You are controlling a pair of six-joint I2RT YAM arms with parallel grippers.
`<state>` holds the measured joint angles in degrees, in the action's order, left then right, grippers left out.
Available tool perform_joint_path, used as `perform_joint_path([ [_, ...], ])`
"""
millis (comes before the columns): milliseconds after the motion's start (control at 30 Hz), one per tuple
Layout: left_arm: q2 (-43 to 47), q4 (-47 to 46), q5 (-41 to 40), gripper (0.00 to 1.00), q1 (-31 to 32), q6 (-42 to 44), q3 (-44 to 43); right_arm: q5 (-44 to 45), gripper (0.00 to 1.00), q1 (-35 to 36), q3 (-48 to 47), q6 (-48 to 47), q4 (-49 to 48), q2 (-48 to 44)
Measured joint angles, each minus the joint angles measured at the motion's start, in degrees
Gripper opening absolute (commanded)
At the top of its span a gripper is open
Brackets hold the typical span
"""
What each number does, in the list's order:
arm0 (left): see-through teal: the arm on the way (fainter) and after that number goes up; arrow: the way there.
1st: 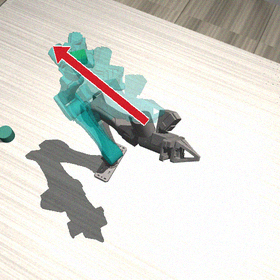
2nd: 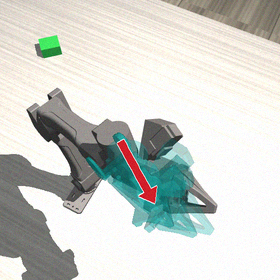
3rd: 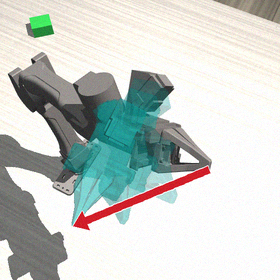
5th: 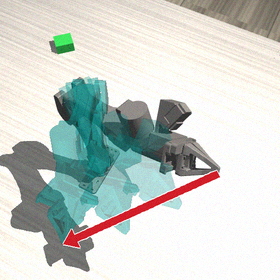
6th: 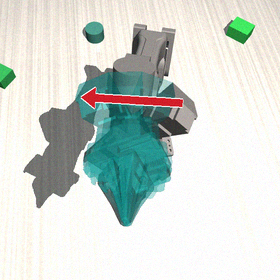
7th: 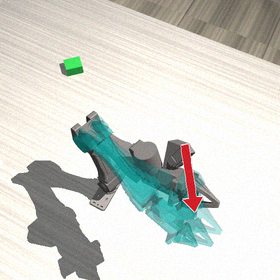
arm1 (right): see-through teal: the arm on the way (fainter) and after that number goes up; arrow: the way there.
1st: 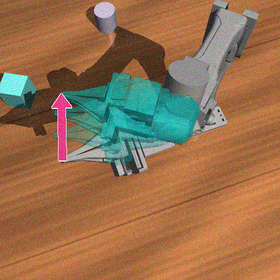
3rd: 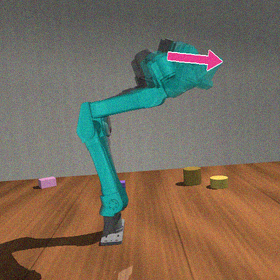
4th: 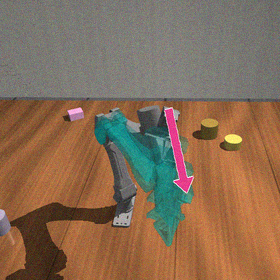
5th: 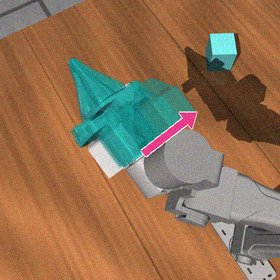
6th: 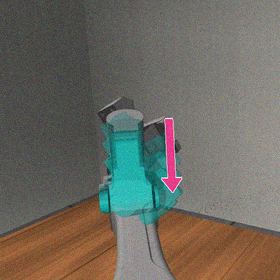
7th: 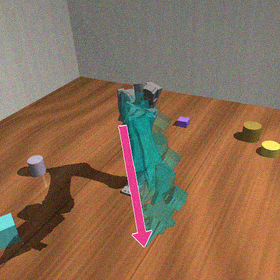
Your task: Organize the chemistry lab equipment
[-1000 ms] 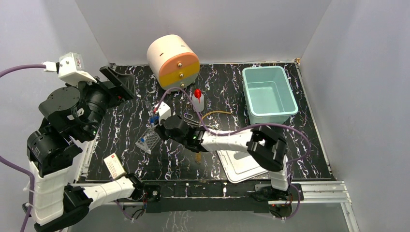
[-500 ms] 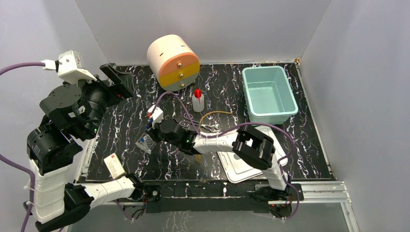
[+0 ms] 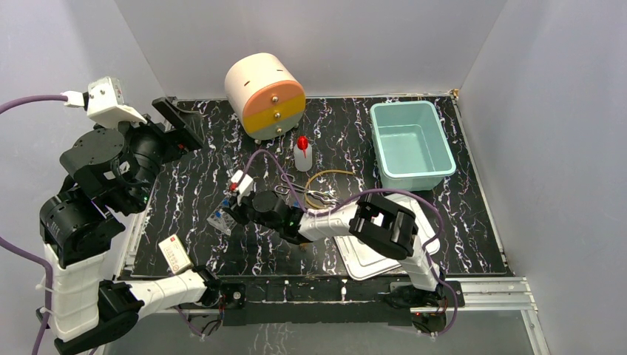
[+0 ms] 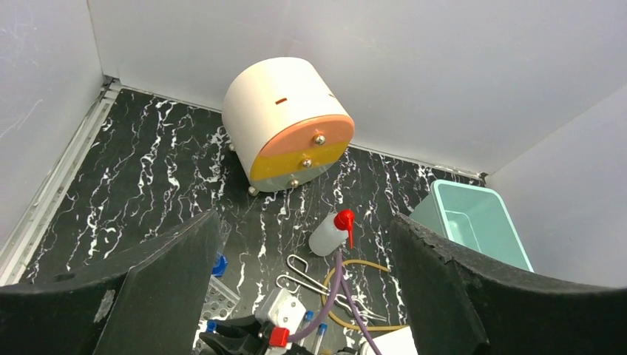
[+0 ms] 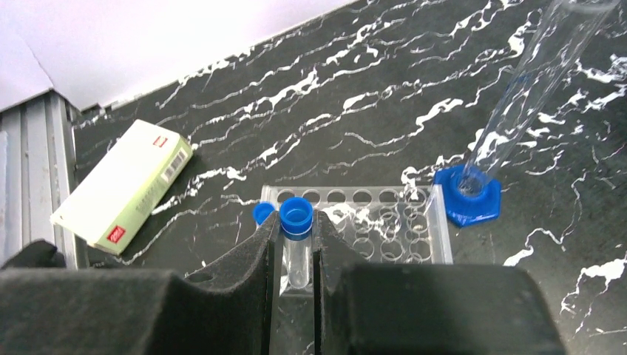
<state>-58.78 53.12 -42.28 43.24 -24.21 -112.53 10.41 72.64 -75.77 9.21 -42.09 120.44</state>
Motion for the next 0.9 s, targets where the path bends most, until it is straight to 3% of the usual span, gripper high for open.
perform_joint_path([
  [433, -0.3, -0.4, -1.5, 0.85, 0.0, 1.3, 0.0, 1.7, 0.14, 5.4, 2.1, -5.1, -6.4, 0.0],
  [900, -0.4, -0.7, -2.2, 0.85, 0.0, 1.8, 0.0, 7.2, 0.14, 5.6, 2.1, -8.0, -7.8, 3.3],
])
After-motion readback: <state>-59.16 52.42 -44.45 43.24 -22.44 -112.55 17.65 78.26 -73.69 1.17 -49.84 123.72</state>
